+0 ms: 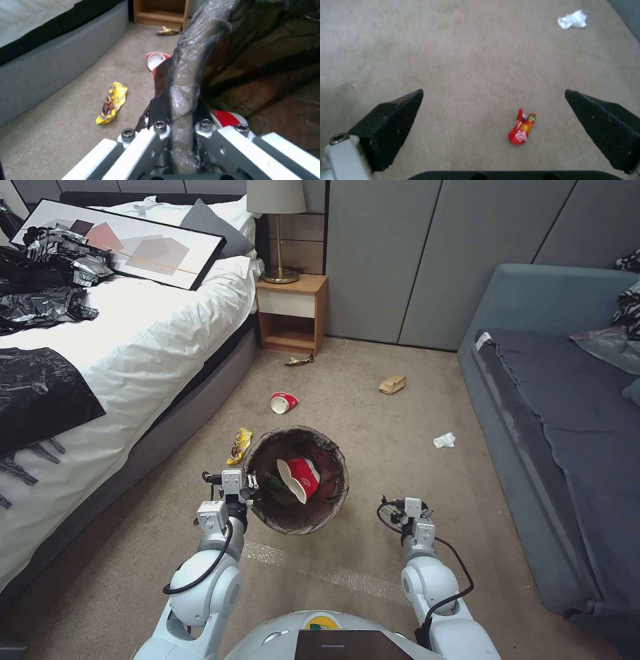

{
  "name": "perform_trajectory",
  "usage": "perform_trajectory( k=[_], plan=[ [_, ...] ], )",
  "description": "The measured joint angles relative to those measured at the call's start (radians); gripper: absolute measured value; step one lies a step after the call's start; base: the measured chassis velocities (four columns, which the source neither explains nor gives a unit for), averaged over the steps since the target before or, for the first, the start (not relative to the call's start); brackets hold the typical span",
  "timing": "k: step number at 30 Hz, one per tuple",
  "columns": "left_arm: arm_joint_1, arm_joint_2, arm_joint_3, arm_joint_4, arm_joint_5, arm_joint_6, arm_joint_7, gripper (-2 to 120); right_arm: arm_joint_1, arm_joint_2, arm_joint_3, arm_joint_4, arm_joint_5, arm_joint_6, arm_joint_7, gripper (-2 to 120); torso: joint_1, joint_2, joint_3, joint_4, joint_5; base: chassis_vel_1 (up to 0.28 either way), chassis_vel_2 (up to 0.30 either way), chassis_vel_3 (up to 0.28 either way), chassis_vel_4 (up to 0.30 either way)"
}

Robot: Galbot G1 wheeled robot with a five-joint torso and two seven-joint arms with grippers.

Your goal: Pick up the trash bin, then pick up the garbage from the floor and place it into the trash bin.

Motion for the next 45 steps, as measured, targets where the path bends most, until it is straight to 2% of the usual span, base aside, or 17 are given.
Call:
perform_trajectory(
  k=[25, 33, 45],
  plan=[
    [0.000, 0.002, 0.000, 0.000, -0.001, 0.000, 0.000, 0, 0.043, 0.001, 0.007, -0.110, -0.004, 0.009, 0.010, 100, 0.000, 0.000, 0.000, -0.0001, 0.0000, 0.000, 0.000, 0.000, 0.000],
    [0.002, 0.002, -0.001, -0.003, -0.001, 0.000, -0.001, 0, 0.093, 0.005, 0.031, -0.217, -0.005, 0.025, 0.017, 100, 0.000, 0.000, 0.000, 0.0000, 0.0001, 0.000, 0.000, 0.000, 0.000],
    [0.004, 0.002, -0.002, -0.005, 0.002, 0.000, -0.002, 0, 0.125, 0.011, 0.042, -0.305, -0.009, 0.058, 0.020, 100, 0.000, 0.000, 0.000, 0.0000, 0.0001, 0.000, 0.000, 0.000, 0.000]
  ],
)
